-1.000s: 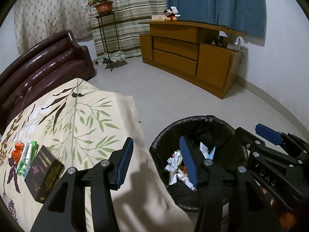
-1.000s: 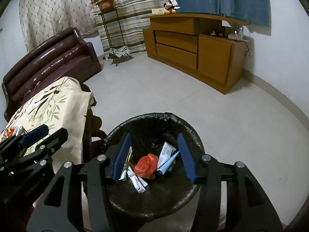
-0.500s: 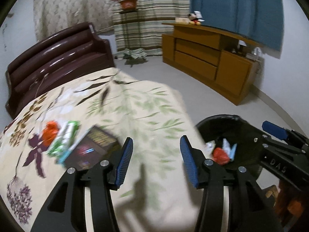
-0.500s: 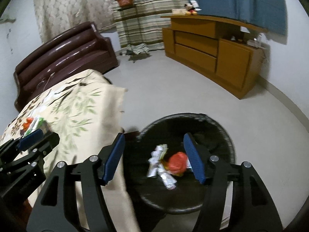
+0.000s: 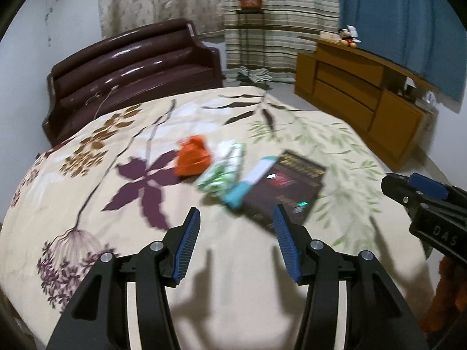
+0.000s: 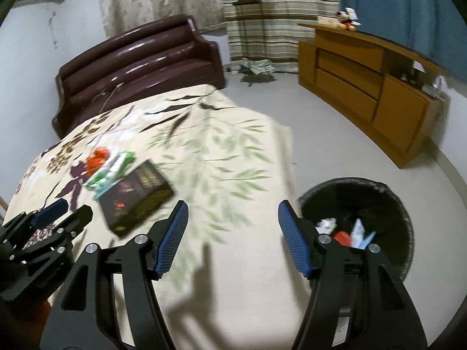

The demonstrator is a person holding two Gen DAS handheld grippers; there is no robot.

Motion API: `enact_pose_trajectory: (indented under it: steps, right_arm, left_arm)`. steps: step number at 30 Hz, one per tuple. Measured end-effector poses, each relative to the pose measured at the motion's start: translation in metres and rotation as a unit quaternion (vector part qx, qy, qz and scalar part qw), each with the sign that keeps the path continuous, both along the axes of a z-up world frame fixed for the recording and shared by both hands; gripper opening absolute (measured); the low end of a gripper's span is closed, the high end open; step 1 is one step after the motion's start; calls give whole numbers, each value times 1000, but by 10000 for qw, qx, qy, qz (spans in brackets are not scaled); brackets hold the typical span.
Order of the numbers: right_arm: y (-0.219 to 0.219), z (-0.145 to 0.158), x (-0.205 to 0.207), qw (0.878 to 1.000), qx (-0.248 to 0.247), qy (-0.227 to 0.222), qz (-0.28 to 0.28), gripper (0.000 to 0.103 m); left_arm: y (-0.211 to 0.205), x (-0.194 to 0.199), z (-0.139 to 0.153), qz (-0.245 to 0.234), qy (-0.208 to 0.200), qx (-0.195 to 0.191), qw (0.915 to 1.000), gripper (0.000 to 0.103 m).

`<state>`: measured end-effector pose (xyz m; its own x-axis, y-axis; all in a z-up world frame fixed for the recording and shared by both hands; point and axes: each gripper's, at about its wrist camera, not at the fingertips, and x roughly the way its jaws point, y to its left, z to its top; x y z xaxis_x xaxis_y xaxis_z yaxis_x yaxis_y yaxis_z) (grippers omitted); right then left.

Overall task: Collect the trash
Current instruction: 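Move both open tools back over the remaining trash on the bedspread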

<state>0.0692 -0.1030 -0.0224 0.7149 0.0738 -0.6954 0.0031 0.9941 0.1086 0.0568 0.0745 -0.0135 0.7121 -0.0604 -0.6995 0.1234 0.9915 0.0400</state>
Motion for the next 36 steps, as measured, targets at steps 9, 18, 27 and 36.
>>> enact_pose_trajectory:
  steps: [9, 18, 27, 36]
  right_arm:
    - [64, -2, 6, 9984, -99, 123, 536, 63]
    - [111, -8, 24, 9971, -290, 241, 666, 63]
    - [128, -17, 42, 9970, -651, 279, 305, 70]
    - [106, -18, 38, 9970, -712, 280, 144, 72]
  left_arm:
    - [55, -6, -1, 414, 10, -155, 9990, 52]
    - [91, -7, -4, 671, 30, -270, 9974, 52]
    - [112, -3, -10, 757, 89, -438, 9961, 52]
    - [108, -2, -12, 660, 130, -470, 9966, 52]
